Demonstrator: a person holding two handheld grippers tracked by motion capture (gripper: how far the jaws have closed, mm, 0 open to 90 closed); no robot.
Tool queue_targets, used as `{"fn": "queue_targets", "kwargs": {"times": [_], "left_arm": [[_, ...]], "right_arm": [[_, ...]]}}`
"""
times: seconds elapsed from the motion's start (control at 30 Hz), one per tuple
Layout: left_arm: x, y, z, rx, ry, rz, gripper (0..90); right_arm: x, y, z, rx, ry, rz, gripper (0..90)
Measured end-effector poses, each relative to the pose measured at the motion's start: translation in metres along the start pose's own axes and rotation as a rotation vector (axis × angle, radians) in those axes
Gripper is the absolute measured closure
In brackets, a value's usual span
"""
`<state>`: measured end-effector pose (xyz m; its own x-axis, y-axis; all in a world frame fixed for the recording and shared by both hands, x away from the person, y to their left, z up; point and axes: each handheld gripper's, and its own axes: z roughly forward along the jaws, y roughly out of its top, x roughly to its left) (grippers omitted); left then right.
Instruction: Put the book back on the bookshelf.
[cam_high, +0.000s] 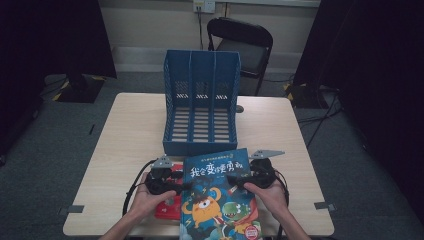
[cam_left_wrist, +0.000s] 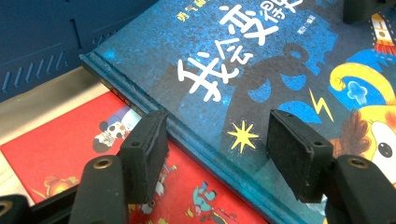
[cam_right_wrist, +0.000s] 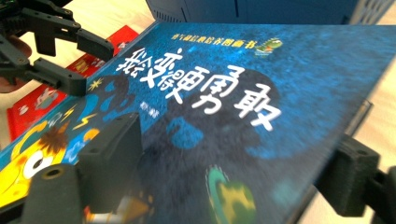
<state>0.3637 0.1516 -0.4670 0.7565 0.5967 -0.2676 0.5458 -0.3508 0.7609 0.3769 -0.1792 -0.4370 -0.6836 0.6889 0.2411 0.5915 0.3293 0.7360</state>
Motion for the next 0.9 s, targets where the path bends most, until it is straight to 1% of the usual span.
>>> {"fn": "queue_targets", "kwargs": {"times": [0.07,0.1,0.2,0.23,0.27,0.3,0.33,0.37,0.47,0.5,0.53,0.6,0.63,0.73,0.8,0.83,0.9], "left_arm": [[0.000,0.000,0.000,-0.003,-0.001,-0.001,38.3],[0.001,0.000,0.000,-0.003,-0.001,0.004,38.9],[0.001,0.000,0.000,0.000,0.003,0.011,39.0],[0.000,0.000,0.000,-0.003,0.005,0.009,38.4],[0.000,0.000,0.000,0.000,0.001,0.005,38.4],[0.000,0.000,0.000,-0.002,-0.001,-0.002,36.9],[0.000,0.000,0.000,-0.001,-0.002,-0.009,36.3],[0.001,0.000,0.000,-0.005,-0.014,-0.023,35.7],[0.002,0.000,0.000,-0.005,-0.014,-0.027,33.7],[0.002,0.000,0.000,-0.008,-0.001,-0.033,33.7],[0.004,0.000,-0.001,-0.013,-0.003,-0.048,31.3],[0.005,0.000,-0.002,-0.016,-0.007,-0.052,31.0],[0.006,0.000,-0.002,-0.019,-0.002,-0.059,31.0],[0.008,0.000,-0.001,-0.027,-0.006,-0.072,29.9],[0.009,0.001,-0.001,-0.033,-0.017,-0.085,27.9],[0.010,0.001,0.000,-0.037,-0.023,-0.095,26.2],[0.011,0.001,-0.001,-0.038,-0.035,-0.106,25.6]], "right_arm": [[0.001,0.002,0.005,0.002,-0.004,-0.001,12.6],[-0.001,0.001,0.008,0.004,0.016,0.006,14.0],[-0.002,0.000,0.009,0.008,0.016,0.012,14.1],[-0.001,0.000,0.008,-0.002,0.017,-0.003,14.5],[-0.001,0.000,0.008,-0.002,0.017,-0.003,14.5],[0.000,0.000,0.007,-0.012,0.016,-0.021,15.3],[0.000,0.000,0.006,-0.015,0.019,-0.028,16.0],[0.000,0.000,0.005,-0.016,0.019,-0.033,16.3],[0.000,0.000,0.004,-0.019,0.022,-0.034,17.1],[0.001,0.000,0.003,-0.020,0.022,-0.039,17.5],[0.001,0.000,0.001,-0.025,0.032,-0.041,20.6],[0.002,0.000,0.000,-0.029,0.034,-0.046,21.0],[0.003,0.000,0.000,-0.031,0.032,-0.050,21.1],[0.006,0.000,-0.003,-0.043,0.029,-0.066,22.5],[0.009,0.001,-0.005,-0.054,0.029,-0.085,23.1],[0.012,0.002,-0.008,-0.062,0.022,-0.105,23.3],[0.012,0.002,-0.008,-0.064,0.024,-0.113,23.5]]}}
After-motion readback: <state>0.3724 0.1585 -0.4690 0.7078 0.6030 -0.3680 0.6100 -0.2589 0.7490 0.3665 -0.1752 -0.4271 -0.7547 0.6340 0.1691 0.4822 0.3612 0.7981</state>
